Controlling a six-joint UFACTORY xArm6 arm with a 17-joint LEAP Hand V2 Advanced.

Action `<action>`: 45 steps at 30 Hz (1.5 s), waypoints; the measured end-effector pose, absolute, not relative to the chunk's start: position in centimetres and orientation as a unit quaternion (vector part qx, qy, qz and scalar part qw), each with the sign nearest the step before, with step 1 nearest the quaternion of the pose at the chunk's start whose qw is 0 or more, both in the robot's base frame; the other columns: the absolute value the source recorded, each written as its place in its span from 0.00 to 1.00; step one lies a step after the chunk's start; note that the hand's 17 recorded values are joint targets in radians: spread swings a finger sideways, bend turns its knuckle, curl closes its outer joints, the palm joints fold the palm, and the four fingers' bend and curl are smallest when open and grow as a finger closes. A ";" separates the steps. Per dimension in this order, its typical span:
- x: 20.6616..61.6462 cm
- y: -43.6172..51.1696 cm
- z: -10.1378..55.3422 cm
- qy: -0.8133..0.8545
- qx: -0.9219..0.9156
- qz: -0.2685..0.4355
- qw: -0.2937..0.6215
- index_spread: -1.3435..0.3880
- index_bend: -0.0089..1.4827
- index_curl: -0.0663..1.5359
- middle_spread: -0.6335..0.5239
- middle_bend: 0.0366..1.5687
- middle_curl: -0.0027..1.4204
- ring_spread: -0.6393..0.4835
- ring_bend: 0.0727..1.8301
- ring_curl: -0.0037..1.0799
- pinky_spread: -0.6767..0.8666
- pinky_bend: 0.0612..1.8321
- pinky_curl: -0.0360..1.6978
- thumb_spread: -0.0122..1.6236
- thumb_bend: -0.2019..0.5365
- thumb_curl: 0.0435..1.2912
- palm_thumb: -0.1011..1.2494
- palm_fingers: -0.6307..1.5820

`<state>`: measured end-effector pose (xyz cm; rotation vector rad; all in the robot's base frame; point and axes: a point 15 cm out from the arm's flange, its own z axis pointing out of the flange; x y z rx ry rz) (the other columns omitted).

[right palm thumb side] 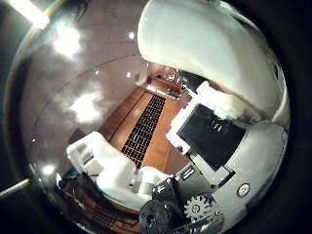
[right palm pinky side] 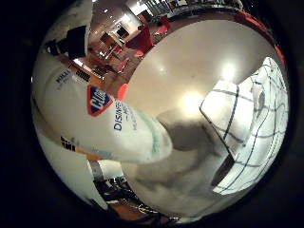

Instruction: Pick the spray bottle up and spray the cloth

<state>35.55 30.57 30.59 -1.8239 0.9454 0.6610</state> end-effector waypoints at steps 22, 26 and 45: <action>36.6 26.9 28.5 0.394 -0.771 0.239 0.440 0.53 0.22 0.46 0.42 0.34 0.46 0.35 0.57 0.51 0.31 0.42 0.49 0.62 0.24 0.44 0.66 0.35; 36.6 26.4 28.3 0.393 -0.778 0.234 0.431 0.54 0.19 0.40 0.49 0.27 0.40 0.45 0.49 0.44 0.49 0.37 0.46 0.65 0.24 0.40 0.63 0.33; 36.7 19.9 28.9 0.407 -0.787 0.215 0.411 0.59 0.11 0.25 0.60 0.15 0.29 0.64 0.32 0.32 0.73 0.26 0.30 0.67 0.24 0.30 0.56 0.35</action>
